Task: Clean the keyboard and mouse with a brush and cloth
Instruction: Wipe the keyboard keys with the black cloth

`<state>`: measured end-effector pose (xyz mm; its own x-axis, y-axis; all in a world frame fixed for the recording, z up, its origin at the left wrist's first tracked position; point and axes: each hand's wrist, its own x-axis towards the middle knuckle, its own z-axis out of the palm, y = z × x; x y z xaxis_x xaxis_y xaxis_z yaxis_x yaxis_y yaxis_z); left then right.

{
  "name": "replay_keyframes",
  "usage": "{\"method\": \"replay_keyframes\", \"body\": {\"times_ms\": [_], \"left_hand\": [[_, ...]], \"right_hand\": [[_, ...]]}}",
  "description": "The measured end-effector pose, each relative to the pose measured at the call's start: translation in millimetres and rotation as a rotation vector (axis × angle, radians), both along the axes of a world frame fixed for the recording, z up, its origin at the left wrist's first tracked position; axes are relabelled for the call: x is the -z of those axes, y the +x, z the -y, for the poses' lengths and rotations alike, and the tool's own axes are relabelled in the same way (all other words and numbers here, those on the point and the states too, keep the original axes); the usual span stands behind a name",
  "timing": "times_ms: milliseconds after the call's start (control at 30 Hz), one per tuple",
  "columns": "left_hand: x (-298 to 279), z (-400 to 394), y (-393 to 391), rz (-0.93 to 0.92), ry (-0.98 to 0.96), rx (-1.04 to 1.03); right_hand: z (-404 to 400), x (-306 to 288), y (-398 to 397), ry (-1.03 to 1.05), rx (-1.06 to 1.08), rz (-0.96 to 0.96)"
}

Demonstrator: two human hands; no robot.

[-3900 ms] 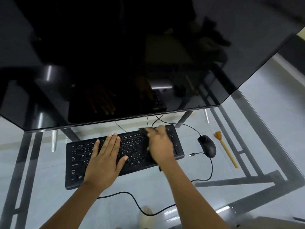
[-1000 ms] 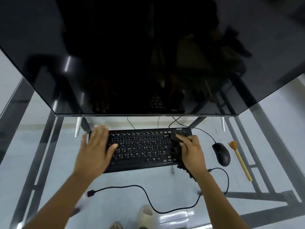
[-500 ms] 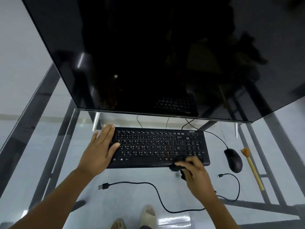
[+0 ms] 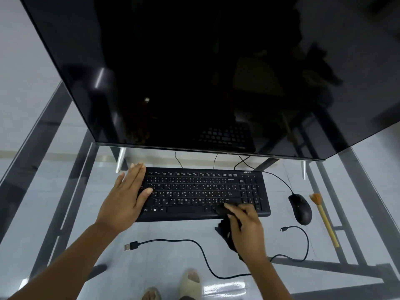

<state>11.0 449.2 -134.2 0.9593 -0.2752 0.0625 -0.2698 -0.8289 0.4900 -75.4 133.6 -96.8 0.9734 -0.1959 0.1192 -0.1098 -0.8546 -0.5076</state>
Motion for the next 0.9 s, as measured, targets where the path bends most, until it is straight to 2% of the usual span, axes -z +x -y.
{"method": "replay_keyframes", "body": {"times_ms": [100,200,233,300,367,433,500,567,633,700,767,800,900], "left_hand": [[-0.2,0.5,-1.3,0.0,-0.002,-0.003],[0.1,-0.2,-1.0,-0.008,-0.008,-0.006],[0.3,-0.5,-1.2,-0.011,-0.01,-0.005],[0.2,0.2,-0.9,-0.017,-0.008,0.0],[0.6,0.3,-2.2,-0.019,0.0,0.0],[0.3,-0.5,-2.7,-0.013,0.0,-0.01],[-0.4,-1.1,-2.7,-0.014,-0.006,-0.009],[-0.8,0.1,-3.4,-0.016,-0.01,-0.012],[-0.9,0.1,-3.4,-0.016,-0.015,-0.013],[-0.7,-1.6,-2.9,-0.016,-0.019,-0.011],[-0.8,-2.3,-1.9,-0.018,-0.021,-0.003],[-1.2,-1.8,-1.5,-0.022,-0.02,0.0],[-0.4,-2.3,-0.6,-0.024,-0.016,0.006]], "right_hand": [[-54.9,2.9,7.0,0.011,-0.055,0.017],[-103.7,-10.8,13.1,0.114,-0.306,-0.105],[-101.5,-11.1,19.1,0.115,-0.278,-0.082],[-74.9,-20.7,40.3,0.103,-0.157,-0.09],[-24.5,-26.1,59.3,0.184,0.127,-0.136],[15.4,-22.4,75.8,0.043,0.378,-0.123],[18.4,-10.5,88.0,-0.016,0.509,-0.111],[-8.7,-2.7,94.7,-0.08,0.409,-0.048],[-51.0,2.2,94.9,-0.12,0.196,-0.016],[-86.1,1.2,89.9,-0.047,-0.039,-0.067],[-86.4,0.5,92.6,-0.073,-0.204,-0.112],[-76.2,-3.1,98.1,-0.108,-0.182,-0.11],[-39.0,-11.1,116.6,-0.173,0.101,-0.147]]}}
